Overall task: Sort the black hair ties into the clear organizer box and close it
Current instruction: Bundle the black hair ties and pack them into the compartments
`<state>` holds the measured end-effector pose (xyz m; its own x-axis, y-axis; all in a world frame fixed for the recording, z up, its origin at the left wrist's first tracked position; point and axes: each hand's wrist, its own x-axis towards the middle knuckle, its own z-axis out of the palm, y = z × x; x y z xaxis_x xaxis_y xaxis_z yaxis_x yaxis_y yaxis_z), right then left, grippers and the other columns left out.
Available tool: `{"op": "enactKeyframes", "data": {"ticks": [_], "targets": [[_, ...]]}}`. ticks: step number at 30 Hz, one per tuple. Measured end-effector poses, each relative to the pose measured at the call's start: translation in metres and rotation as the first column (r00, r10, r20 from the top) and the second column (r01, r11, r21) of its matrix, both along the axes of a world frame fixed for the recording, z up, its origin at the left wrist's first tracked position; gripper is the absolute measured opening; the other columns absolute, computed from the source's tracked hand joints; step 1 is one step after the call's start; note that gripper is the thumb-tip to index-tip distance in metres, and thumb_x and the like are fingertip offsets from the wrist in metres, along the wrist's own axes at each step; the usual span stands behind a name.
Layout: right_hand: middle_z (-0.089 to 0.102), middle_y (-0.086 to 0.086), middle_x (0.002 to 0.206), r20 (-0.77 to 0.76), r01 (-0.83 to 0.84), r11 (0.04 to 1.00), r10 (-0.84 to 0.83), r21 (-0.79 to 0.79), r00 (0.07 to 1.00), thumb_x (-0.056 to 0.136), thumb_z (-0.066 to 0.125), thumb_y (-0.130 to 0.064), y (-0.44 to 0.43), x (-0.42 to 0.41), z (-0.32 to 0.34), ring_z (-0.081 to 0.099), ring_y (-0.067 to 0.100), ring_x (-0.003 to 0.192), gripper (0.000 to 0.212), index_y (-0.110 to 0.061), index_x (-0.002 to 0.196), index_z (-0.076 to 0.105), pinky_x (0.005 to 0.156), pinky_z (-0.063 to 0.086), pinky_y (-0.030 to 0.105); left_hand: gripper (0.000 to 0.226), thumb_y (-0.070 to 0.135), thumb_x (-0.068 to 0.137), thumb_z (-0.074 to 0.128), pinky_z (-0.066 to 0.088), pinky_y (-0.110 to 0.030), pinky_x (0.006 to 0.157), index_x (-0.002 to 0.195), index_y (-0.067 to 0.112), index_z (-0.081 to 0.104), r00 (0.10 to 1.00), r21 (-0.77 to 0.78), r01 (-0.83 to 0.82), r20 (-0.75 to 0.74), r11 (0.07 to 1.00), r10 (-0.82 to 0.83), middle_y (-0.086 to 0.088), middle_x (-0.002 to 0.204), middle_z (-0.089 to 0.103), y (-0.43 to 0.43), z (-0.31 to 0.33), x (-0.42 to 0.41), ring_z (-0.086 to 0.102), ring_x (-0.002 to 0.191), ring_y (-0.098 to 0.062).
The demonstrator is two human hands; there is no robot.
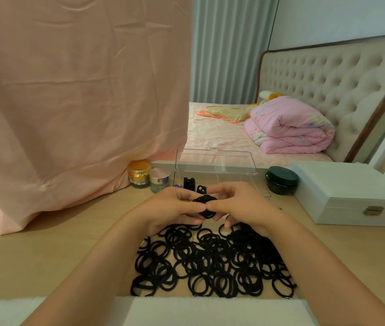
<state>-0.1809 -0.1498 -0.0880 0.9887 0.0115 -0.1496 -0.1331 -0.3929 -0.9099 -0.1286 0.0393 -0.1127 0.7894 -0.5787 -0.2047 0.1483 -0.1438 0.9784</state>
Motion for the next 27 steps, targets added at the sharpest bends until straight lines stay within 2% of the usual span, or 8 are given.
{"op": "enactKeyframes", "data": {"ticks": [4, 10, 13, 15, 17, 21, 24, 27], "targets": [[0.077, 0.003, 0.089, -0.082, -0.107, 0.986, 0.118, 0.128, 0.990, 0.090, 0.075, -0.015, -0.009, -0.003, 0.004, 0.070, 0.009, 0.070, 0.029, -0.012, 0.119, 0.073, 0.056, 0.055, 0.020, 0.025, 0.006, 0.089, 0.071, 0.058, -0.030, 0.088, 0.112, 0.013, 0.076, 1.000, -0.012, -0.013, 0.007, 1.000, 0.013, -0.010, 0.112, 0.075, 0.000, 0.002, -0.001, 0.073, 0.102, -0.021], [0.078, 0.016, 0.101, -0.113, 0.005, 0.943, 0.034, 0.332, 0.993, 0.088, 0.075, -0.016, -0.007, 0.000, 0.000, 0.077, 0.027, 0.092, 0.027, -0.003, 0.112, 0.074, 0.066, 0.063, 0.027, 0.040, 0.005, 0.080, 0.081, 0.062, -0.031, 0.074, 0.115, 0.013, 0.064, 0.979, 0.012, -0.108, 0.176, 0.994, 0.104, -0.004, 0.081, 0.074, -0.006, 0.012, -0.002, 0.076, 0.081, -0.021], [0.079, 0.016, 0.098, -0.116, 0.019, 0.938, 0.022, 0.345, 0.993, 0.088, 0.075, -0.014, -0.005, -0.001, 0.002, 0.078, 0.027, 0.089, 0.025, -0.003, 0.111, 0.072, 0.063, 0.063, 0.026, 0.040, 0.011, 0.079, 0.084, 0.058, -0.026, 0.070, 0.113, 0.020, 0.064, 0.946, 0.134, -0.040, 0.323, 0.990, -0.006, 0.005, 0.075, 0.071, -0.002, 0.023, 0.006, 0.073, 0.074, -0.012], [0.079, 0.015, 0.094, -0.098, 0.049, 0.948, -0.019, 0.315, 0.995, 0.088, 0.075, -0.013, -0.004, 0.000, 0.004, 0.078, 0.027, 0.085, 0.024, -0.004, 0.110, 0.072, 0.062, 0.063, 0.026, 0.041, 0.020, 0.079, 0.085, 0.054, -0.024, 0.072, 0.115, 0.026, 0.065, 0.923, 0.234, 0.042, 0.364, 0.971, -0.128, 0.010, 0.079, 0.071, 0.002, 0.029, 0.013, 0.069, 0.077, -0.006], [0.079, 0.014, 0.093, -0.052, 0.096, 0.959, -0.085, 0.268, 0.995, 0.088, 0.076, -0.013, -0.004, 0.004, 0.007, 0.078, 0.025, 0.081, 0.023, -0.006, 0.109, 0.072, 0.060, 0.063, 0.025, 0.037, 0.034, 0.082, 0.081, 0.053, -0.024, 0.083, 0.116, 0.033, 0.066, 0.896, 0.266, 0.015, 0.425, 0.964, -0.131, 0.016, 0.090, 0.073, 0.006, 0.030, 0.021, 0.068, 0.089, 0.000], [0.077, 0.008, 0.097, 0.046, 0.205, 0.971, -0.212, 0.122, 0.976, 0.087, 0.079, -0.020, -0.002, 0.023, 0.018, 0.076, 0.016, 0.073, 0.030, -0.008, 0.112, 0.069, 0.056, 0.060, 0.023, 0.029, 0.045, 0.093, 0.063, 0.050, -0.031, 0.099, 0.120, 0.033, 0.065, 0.702, 0.220, -0.349, 0.706, 0.911, 0.099, 0.016, 0.118, 0.067, 0.011, 0.016, 0.041, 0.059, 0.114, -0.004], [0.077, 0.002, 0.094, 0.124, 0.244, 0.968, -0.235, -0.061, 0.964, 0.085, 0.081, -0.028, 0.004, 0.047, 0.023, 0.071, 0.011, 0.063, 0.026, -0.014, 0.106, 0.071, 0.050, 0.047, 0.022, 0.036, 0.039, 0.097, 0.057, 0.038, -0.039, 0.111, 0.132, 0.033, 0.060, 0.568, 0.330, -0.458, 0.823, 0.826, -0.014, 0.009, 0.136, 0.059, 0.015, 0.002, 0.048, 0.045, 0.131, -0.012], [0.077, -0.001, 0.085, 0.201, 0.265, 0.920, -0.213, -0.289, 0.956, 0.084, 0.080, -0.035, 0.013, 0.073, 0.018, 0.071, 0.013, 0.067, 0.021, -0.019, 0.098, 0.077, 0.064, 0.054, 0.030, 0.047, 0.044, 0.099, 0.051, 0.024, -0.039, 0.116, 0.144, 0.035, 0.048, 0.557, 0.451, -0.445, 0.816, 0.773, -0.155, 0.007, 0.147, 0.051, 0.017, -0.011, 0.048, 0.033, 0.138, -0.017]]}}
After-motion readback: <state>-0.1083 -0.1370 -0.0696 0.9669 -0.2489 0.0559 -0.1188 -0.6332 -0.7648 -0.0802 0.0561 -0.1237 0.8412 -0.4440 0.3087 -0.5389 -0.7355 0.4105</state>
